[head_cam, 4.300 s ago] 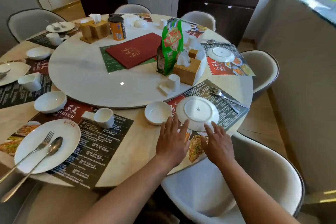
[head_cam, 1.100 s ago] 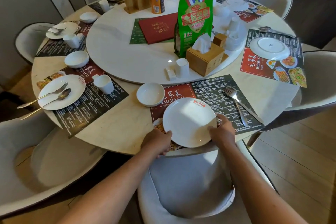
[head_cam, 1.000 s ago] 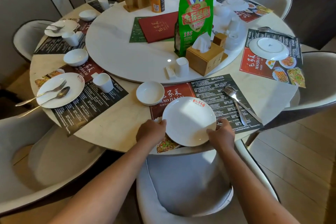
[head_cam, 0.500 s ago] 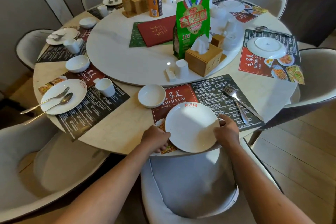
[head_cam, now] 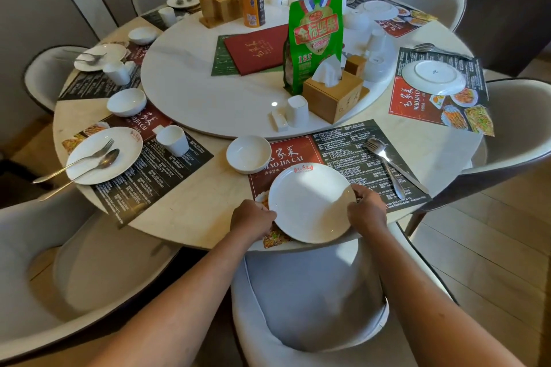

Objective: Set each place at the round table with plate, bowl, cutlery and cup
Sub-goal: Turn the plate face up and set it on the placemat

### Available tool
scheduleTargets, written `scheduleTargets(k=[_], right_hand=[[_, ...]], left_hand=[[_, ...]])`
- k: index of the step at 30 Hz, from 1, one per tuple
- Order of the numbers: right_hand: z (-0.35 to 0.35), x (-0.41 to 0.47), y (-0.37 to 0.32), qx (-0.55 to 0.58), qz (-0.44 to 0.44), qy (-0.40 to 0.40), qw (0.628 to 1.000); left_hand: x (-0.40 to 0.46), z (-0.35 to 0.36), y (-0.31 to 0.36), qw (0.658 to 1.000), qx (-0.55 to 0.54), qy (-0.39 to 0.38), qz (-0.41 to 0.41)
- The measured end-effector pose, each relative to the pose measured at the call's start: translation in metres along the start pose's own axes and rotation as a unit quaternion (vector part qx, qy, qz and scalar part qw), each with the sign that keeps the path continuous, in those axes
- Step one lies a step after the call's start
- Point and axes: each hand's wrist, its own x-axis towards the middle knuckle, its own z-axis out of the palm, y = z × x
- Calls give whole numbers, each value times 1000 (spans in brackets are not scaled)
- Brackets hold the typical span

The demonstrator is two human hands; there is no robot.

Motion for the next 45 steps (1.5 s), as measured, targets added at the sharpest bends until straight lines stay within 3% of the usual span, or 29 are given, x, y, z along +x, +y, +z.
scheduleTargets(k=[13, 21, 28, 35, 45], right_hand=[[-1, -12, -1, -61, -24, 14, 998], [-7, -29, -1, -70, -28, 6, 997], [-19, -43, 7, -86, -71, 28, 993], [-46, -14, 15, -190, -130, 78, 970], [-112, 67, 52, -253, -280, 13, 926]], left_hand=[[-6, -2, -1, 999, 29, 0, 22], [-23, -7, 1, 984, 129, 70, 99], [-45, 4, 14, 951, 200, 117, 205], [-54, 46, 50, 918, 264, 127, 267], [-70, 147, 120, 927, 248, 163, 230]])
